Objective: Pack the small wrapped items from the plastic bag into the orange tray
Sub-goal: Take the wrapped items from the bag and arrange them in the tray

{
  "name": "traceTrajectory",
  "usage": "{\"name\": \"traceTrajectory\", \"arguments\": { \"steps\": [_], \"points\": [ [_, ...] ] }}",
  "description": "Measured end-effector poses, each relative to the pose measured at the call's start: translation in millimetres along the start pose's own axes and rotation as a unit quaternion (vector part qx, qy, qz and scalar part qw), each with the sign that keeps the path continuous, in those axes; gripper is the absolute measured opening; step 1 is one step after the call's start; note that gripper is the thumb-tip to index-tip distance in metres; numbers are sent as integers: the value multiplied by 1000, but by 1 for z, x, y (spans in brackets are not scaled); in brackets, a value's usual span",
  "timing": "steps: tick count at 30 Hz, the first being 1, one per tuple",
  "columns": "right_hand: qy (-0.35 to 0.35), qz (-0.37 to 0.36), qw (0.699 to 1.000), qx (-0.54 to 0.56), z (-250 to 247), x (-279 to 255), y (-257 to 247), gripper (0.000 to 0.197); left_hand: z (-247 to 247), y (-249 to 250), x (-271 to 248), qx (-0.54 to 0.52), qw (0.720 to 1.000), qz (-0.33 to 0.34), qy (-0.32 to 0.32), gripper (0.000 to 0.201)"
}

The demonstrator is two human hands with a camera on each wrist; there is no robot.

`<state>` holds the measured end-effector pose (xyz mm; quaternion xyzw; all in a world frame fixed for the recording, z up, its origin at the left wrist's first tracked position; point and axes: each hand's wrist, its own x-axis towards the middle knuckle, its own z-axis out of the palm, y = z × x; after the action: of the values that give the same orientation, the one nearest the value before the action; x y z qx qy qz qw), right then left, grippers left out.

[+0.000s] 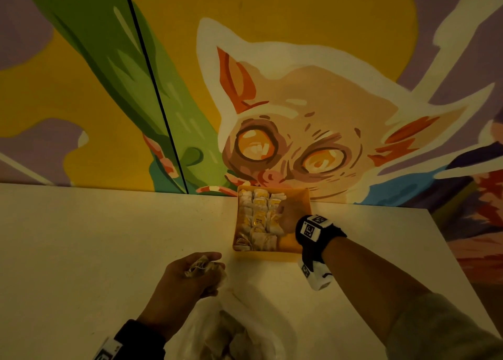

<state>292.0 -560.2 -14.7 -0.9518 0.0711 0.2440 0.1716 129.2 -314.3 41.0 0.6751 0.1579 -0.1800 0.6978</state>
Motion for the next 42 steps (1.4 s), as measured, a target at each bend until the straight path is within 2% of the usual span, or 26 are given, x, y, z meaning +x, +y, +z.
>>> {"name": "traceTrajectory", "arguments": {
  "steps": [2,5,8,10,11,14,17,22,28,33,37,39,42],
  "points": [
    [6,11,1000,-9,-1,1,2,40,1,0,0,3,1000,-1,-2,21],
    [36,7,999,-4,-2,2,3,38,1,1,0,2,1000,-3,-3,20],
    [66,-3,998,-24,1,0,3,15,0,0,0,-1,1000,-5,2,20],
    [52,2,998,-36,9,1,4,20,0,-1,0,-5,1000,-6,5,20],
    [33,2,999,-39,13,-2,5,13,1,-1,0,-8,1000,-6,5,19],
    [29,-2,999,-27,23,-10,4,37,4,-2,-1,-10,1000,-8,5,18],
    [-2,10,1000,-17,31,-16,4,45,6,-2,-2,-8,1000,-9,0,17],
    [-20,6,999,-43,31,-23,-3,27,6,-1,-6,-5,1000,-8,1,18],
    [-18,8,1000,13,30,-31,-13,24,0,1,-8,-12,1000,-4,10,17],
    [-51,17,993,103,26,-32,-15,24,2,1,-8,-12,1000,-8,4,18],
    [-65,11,982,176,24,-36,-10,14,4,2,-9,-11,1000,-11,2,18],
    [-58,20,977,204,23,-39,-8,23,5,2,-8,-12,1000,-14,4,19],
    [-28,17,990,134,17,-41,0,26,7,2,-8,-17,1000,-20,6,19]
  ]
}}
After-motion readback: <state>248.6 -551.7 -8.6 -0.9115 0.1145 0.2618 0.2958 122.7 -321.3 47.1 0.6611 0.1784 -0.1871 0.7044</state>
